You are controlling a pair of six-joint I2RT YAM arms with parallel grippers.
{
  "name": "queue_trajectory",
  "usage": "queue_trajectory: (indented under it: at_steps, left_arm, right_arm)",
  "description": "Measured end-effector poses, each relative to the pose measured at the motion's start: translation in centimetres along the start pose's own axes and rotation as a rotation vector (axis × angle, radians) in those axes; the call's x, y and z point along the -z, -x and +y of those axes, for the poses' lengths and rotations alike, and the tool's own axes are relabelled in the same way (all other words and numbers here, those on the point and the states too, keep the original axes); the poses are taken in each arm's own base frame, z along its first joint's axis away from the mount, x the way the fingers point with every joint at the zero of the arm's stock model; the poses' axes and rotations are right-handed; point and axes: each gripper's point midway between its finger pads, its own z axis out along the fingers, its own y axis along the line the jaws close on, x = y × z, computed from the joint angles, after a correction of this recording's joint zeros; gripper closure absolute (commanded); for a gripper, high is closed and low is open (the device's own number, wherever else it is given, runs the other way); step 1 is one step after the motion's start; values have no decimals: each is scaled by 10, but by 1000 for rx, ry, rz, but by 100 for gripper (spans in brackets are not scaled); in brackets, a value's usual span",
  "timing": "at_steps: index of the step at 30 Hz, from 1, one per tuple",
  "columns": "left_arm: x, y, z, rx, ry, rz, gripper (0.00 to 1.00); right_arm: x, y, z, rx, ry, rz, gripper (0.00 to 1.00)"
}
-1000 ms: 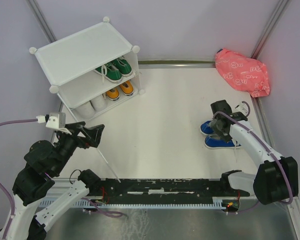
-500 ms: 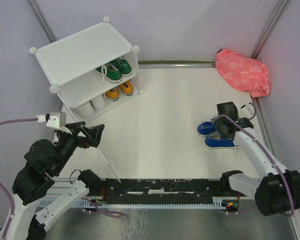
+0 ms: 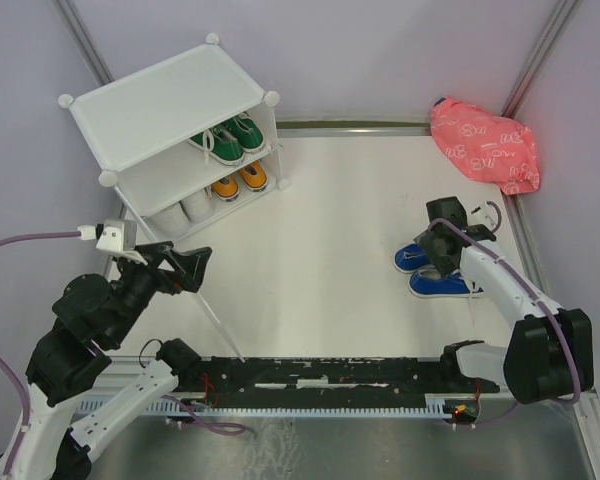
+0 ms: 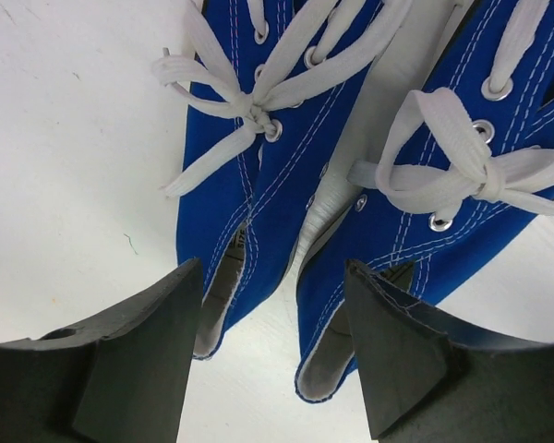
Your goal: Place and organize the shoes in the shoe cabinet
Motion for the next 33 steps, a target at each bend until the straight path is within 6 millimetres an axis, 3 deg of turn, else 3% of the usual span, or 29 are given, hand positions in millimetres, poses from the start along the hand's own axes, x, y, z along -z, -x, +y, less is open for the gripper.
queue_trajectory:
  at_steps: [15,19,26,33]
  left_arm:
    - [0,0,1,-5,13,13,1]
    - [1,0,4,-8,27,16,1]
    - [3,1,6,-8,37,15,1]
    - [11,2,12,-6,49,0,1]
  right_arm:
    - [-35,-20,6,5,-45,62,28]
    - [-25,-9,5,18,-45,28,27]
    - [11,20,14,86,-50,-4,22]
    - [16,14,-3,139,-110,37,22]
